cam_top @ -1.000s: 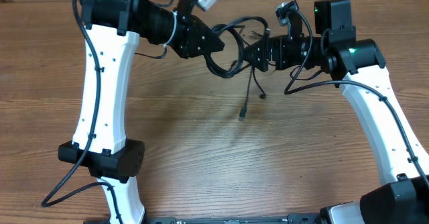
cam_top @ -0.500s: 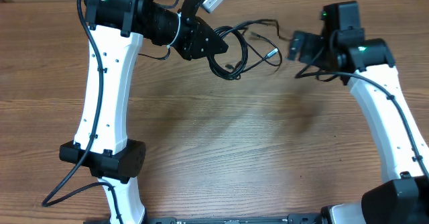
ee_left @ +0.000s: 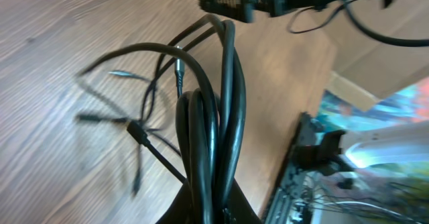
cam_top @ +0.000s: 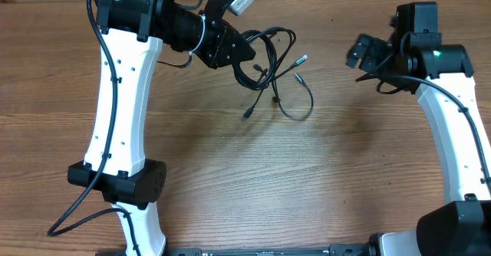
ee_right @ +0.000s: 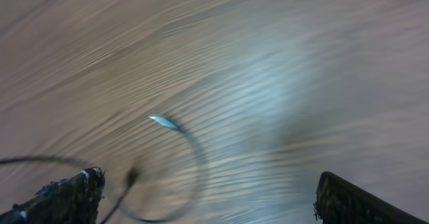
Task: Untangle cables
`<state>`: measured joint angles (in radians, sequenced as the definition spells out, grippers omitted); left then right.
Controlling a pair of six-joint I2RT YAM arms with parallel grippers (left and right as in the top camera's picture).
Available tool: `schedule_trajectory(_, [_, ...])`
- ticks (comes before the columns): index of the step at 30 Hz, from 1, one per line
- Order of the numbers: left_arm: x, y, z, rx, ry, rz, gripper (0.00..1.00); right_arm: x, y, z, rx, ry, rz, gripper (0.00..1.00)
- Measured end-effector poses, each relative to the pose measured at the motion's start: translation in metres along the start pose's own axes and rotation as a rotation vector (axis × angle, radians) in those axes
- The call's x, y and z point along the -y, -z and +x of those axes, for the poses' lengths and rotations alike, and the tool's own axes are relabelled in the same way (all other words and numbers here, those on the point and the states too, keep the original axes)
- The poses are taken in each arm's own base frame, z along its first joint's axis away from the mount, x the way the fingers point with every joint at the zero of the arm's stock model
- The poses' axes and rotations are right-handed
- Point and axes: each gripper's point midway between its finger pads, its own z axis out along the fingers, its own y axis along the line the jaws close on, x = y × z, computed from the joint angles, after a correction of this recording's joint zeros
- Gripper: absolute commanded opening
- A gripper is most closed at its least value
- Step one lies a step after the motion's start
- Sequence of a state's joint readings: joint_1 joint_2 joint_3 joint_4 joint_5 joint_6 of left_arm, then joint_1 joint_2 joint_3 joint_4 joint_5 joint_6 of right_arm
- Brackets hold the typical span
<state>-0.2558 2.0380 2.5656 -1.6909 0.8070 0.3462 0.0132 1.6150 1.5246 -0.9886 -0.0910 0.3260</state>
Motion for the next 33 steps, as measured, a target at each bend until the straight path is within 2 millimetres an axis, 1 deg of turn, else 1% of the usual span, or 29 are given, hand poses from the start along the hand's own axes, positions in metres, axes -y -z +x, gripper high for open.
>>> schedule_trajectory(4, [-0.011, 0.001, 0.004, -0.022, 0.000, -0.062, 0.04, -0.033, 0.004, 0.010, -0.058, 0.092, -0.196, 1.00])
schedule_trajectory(7, [-0.018, 0.001, 0.006, -0.037, 0.000, -0.105, 0.04, -0.063, 0.013, 0.020, -0.097, 0.178, -0.381, 0.97])
schedule_trajectory(10, [-0.024, 0.002, 0.008, -0.049, 0.000, -0.137, 0.04, -0.091, 0.029, 0.030, -0.124, 0.260, -0.574, 0.96])
schedule_trajectory(15, [-0.027, 0.003, 0.010, -0.056, 0.001, -0.156, 0.04, -0.120, 0.048, 0.044, -0.142, 0.366, -0.764, 0.96])
schedule_trajectory(19, [-0.029, 0.003, 0.010, -0.058, 0.013, -0.171, 0.04, -0.144, 0.058, 0.063, -0.169, 0.450, -0.856, 0.95])
schedule_trajectory(21, [-0.034, 0.004, 0.010, -0.056, 0.050, -0.200, 0.05, -0.156, 0.062, 0.072, -0.180, 0.487, -0.891, 0.94])
schedule_trajectory(23, [-0.042, 0.006, 0.009, -0.050, 0.114, -0.245, 0.04, -0.166, 0.065, 0.080, -0.185, 0.521, -0.918, 0.94])
schedule_trajectory(25, [-0.052, 0.009, 0.010, -0.040, 0.213, -0.309, 0.05, -0.173, 0.067, 0.085, -0.186, 0.548, -0.933, 0.93])
schedule_trajectory(30, [-0.074, 0.018, 0.019, -0.001, 0.553, -0.465, 0.04, -0.186, 0.067, 0.099, -0.185, 0.624, -0.939, 0.92])
schedule_trajectory(33, [-0.079, 0.022, 0.025, 0.028, 0.726, -0.512, 0.04, -0.192, 0.061, 0.108, -0.176, 0.678, -0.896, 0.92])
